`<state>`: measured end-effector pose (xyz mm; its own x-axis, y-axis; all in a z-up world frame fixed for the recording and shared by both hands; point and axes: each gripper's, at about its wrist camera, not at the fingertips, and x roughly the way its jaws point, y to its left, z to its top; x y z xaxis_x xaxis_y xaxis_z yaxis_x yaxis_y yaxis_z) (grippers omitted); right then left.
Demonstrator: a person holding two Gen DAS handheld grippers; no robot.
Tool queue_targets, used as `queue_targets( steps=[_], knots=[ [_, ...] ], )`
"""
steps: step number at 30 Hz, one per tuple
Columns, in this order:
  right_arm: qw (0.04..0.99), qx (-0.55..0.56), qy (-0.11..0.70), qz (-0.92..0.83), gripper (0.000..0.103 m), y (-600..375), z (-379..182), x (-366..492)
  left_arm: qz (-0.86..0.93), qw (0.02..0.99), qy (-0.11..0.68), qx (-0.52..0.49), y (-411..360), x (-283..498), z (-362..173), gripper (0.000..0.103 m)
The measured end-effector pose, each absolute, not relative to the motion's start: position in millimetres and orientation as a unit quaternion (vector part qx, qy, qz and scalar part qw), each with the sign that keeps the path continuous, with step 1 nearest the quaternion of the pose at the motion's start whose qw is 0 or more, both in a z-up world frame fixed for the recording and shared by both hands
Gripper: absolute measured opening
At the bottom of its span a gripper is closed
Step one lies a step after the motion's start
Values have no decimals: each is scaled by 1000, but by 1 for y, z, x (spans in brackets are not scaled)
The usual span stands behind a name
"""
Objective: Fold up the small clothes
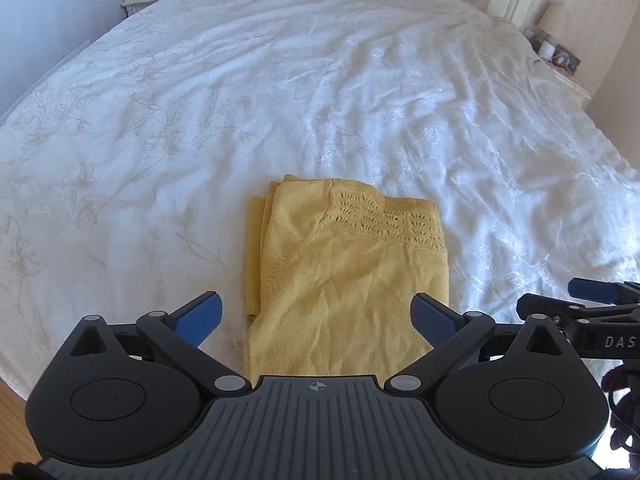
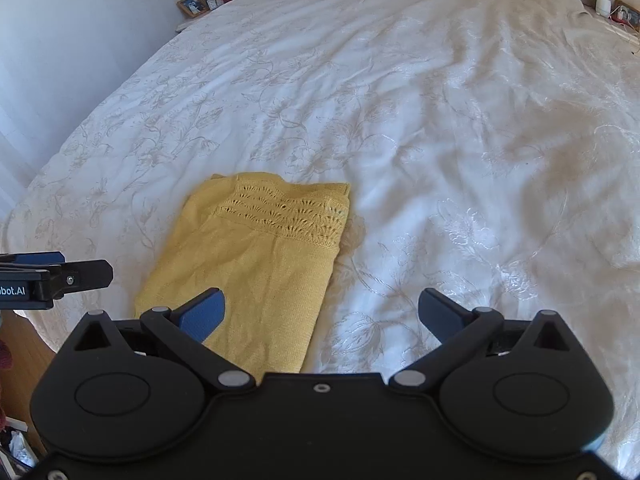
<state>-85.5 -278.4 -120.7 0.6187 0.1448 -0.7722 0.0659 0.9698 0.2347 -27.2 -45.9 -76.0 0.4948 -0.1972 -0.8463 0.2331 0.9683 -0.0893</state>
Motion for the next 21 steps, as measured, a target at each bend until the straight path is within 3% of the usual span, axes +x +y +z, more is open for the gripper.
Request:
queue_targets(
  steps=[11,21],
  knots=[
    [910,131,391,-26,103,-252,-84,-128,-73,867,484,87,-40,-47,-53,96],
    [934,63,344,-79,102,-206,-56,-170,-115,869,479,48,-14,-74,-38,96]
  ],
)
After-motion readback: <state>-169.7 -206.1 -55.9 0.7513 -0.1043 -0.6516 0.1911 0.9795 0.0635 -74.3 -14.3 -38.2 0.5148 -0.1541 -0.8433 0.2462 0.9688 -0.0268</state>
